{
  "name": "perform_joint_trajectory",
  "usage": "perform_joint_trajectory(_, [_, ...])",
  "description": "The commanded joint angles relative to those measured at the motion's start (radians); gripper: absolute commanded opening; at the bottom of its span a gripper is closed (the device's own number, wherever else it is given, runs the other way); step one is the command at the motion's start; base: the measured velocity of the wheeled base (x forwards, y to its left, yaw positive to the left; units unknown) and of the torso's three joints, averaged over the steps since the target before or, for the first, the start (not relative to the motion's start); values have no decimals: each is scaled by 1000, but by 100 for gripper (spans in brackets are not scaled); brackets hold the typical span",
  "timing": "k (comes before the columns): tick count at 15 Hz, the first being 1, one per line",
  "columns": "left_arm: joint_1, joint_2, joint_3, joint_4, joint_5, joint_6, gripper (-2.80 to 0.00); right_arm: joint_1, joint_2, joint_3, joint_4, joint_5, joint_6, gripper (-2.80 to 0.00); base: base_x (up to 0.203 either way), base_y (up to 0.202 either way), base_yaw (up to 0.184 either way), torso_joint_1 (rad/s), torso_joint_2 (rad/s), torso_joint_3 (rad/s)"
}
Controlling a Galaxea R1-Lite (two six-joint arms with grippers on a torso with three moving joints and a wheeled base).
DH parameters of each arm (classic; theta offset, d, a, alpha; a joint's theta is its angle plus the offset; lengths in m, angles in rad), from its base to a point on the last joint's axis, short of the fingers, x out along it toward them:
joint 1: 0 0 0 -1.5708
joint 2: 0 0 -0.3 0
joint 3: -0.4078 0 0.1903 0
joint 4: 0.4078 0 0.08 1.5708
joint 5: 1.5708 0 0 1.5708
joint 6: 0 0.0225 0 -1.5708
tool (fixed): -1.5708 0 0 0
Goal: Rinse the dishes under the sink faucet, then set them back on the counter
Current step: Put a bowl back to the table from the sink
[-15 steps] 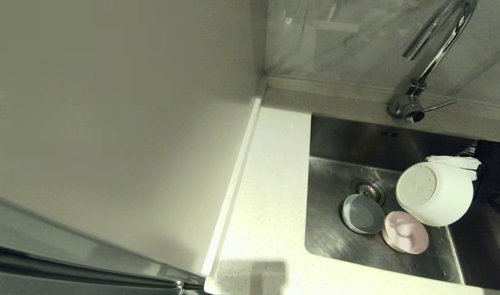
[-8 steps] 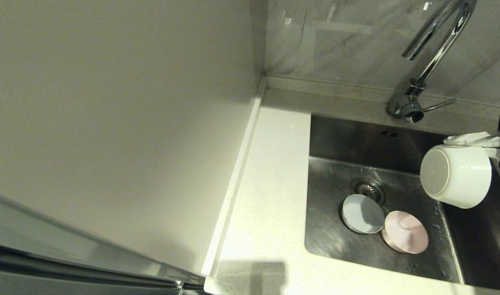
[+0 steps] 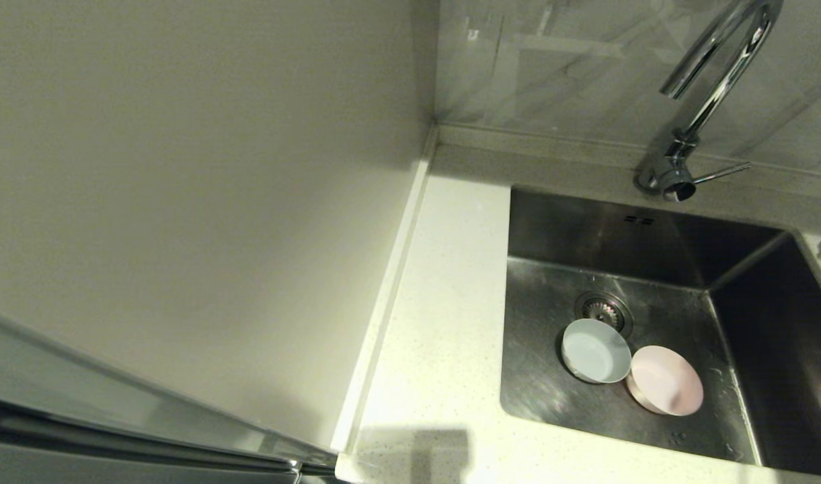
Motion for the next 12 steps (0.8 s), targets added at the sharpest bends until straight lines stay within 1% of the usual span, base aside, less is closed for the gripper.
perform_joint_trajectory(1, [0, -3, 0, -1, 1, -1, -280, -23, 50, 40, -183, -139, -34, -280, 0, 0, 0, 0, 0, 0])
perform_joint_trajectory(3, [0, -3, 0, -1, 0, -1, -280, -41, 110, 83, -315, -164, -43, -280, 0, 0, 0, 0, 0, 0])
perform_joint_trajectory(5, [0, -3, 0, -1, 0, 0, -280, -72, 168, 115, -419, -191, -38, -280, 0, 0, 0, 0, 0, 0])
perform_joint_trajectory(7, [-1, -3, 0, -1, 0, 0, -280, -104, 222, 128, -504, -196, -32, -280, 0, 0, 0, 0, 0, 0])
perform_joint_trajectory(10, [0, -4, 0, -1, 0, 0, -280, -132, 306, 104, -620, -202, -30, -280, 0, 0, 0, 0, 0, 0])
perform_joint_trajectory(12, [-1, -3, 0, -1, 0, -1, -280, -146, 348, 55, -636, -203, -31, -280, 0, 0, 0, 0, 0, 0])
